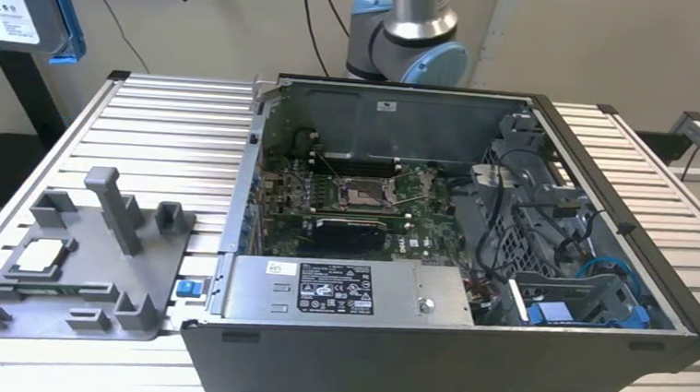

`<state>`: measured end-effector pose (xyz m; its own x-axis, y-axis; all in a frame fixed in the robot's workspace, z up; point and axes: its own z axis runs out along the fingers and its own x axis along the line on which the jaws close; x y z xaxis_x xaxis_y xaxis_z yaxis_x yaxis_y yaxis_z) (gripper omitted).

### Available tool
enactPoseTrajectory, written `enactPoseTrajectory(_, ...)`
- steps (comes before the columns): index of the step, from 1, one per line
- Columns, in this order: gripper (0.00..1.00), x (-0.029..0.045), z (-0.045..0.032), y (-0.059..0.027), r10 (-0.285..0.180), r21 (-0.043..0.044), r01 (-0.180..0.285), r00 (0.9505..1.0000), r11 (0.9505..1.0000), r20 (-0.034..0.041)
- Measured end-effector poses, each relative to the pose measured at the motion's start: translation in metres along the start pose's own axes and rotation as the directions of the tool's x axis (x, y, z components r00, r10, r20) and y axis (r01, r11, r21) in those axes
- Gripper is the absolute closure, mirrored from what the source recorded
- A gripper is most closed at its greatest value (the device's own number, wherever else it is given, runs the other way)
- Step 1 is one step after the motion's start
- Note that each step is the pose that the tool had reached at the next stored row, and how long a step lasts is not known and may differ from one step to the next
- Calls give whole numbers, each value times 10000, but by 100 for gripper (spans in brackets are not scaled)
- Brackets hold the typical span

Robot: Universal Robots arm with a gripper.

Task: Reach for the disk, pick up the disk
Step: 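Pick up the disk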

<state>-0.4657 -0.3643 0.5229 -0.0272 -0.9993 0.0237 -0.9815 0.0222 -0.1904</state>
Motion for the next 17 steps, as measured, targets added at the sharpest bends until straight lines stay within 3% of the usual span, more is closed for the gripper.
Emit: enactPoseTrajectory(17, 100, -10, 75, -387, 0, -1, 0, 10000, 10000, 0)
